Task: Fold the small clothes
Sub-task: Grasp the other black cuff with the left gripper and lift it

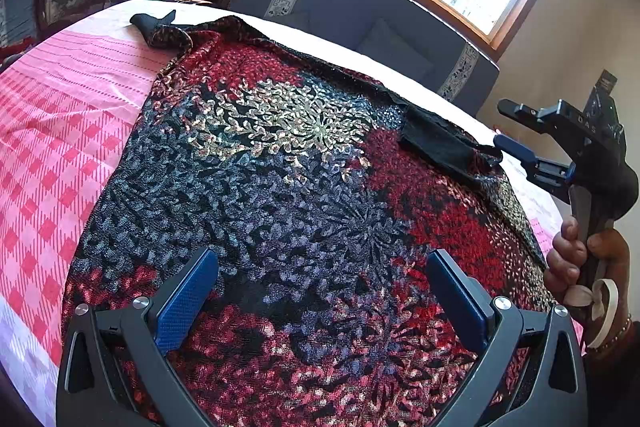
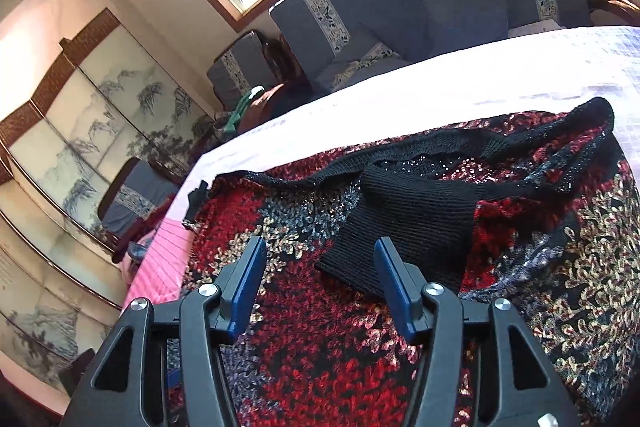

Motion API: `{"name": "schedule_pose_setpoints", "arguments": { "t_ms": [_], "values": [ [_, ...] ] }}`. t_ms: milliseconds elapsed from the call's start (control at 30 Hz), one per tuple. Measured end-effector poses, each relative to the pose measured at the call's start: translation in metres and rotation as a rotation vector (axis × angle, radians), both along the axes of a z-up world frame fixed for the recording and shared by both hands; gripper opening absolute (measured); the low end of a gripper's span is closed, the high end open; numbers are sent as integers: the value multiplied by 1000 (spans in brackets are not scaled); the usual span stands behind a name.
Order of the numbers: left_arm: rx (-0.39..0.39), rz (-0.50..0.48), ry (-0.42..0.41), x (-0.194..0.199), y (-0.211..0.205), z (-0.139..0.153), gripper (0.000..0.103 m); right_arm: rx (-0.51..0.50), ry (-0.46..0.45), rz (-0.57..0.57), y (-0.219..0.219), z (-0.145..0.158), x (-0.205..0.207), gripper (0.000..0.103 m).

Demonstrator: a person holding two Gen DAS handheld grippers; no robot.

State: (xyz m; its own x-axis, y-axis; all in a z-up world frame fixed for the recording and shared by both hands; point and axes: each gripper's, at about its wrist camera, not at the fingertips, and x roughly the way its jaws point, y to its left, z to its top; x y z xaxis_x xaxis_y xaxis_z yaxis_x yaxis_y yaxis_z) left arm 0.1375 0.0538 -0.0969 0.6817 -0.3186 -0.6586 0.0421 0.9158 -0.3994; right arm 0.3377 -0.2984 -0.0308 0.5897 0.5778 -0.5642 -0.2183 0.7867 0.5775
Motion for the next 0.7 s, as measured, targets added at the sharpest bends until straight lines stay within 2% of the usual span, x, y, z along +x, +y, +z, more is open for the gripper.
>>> {"name": "schedule_pose_setpoints", "arguments": {
  "t_ms": [67,167,233,333,433,500,533,567,600,700],
  "values": [
    [-7,-26,-48,-4,4,12,103,-62,-15,-15,-9,5,-18,55],
    [23,-79,-83,2,16,40,103,-183,-60,8,-13,6,-45,55],
    [18,-97,-81,17,36,56,103,-253,-78,29,-10,2,-58,55],
    [-16,-102,-49,57,79,70,103,-294,-89,55,-6,-12,-66,55],
    [9,-54,7,109,125,67,102,-311,-69,63,0,-27,-67,55],
    [-28,-12,62,144,154,56,102,-317,-59,66,3,-33,-67,55],
    [-54,1,102,164,166,48,100,-327,-61,69,4,-34,-68,55],
    [-68,18,127,181,176,41,93,-335,-67,73,6,-34,-69,55],
    [-61,33,143,197,182,36,89,-341,-77,77,8,-34,-70,55],
    [88,79,202,239,186,24,85,-344,-78,89,11,-37,-74,56]
  ]
}}
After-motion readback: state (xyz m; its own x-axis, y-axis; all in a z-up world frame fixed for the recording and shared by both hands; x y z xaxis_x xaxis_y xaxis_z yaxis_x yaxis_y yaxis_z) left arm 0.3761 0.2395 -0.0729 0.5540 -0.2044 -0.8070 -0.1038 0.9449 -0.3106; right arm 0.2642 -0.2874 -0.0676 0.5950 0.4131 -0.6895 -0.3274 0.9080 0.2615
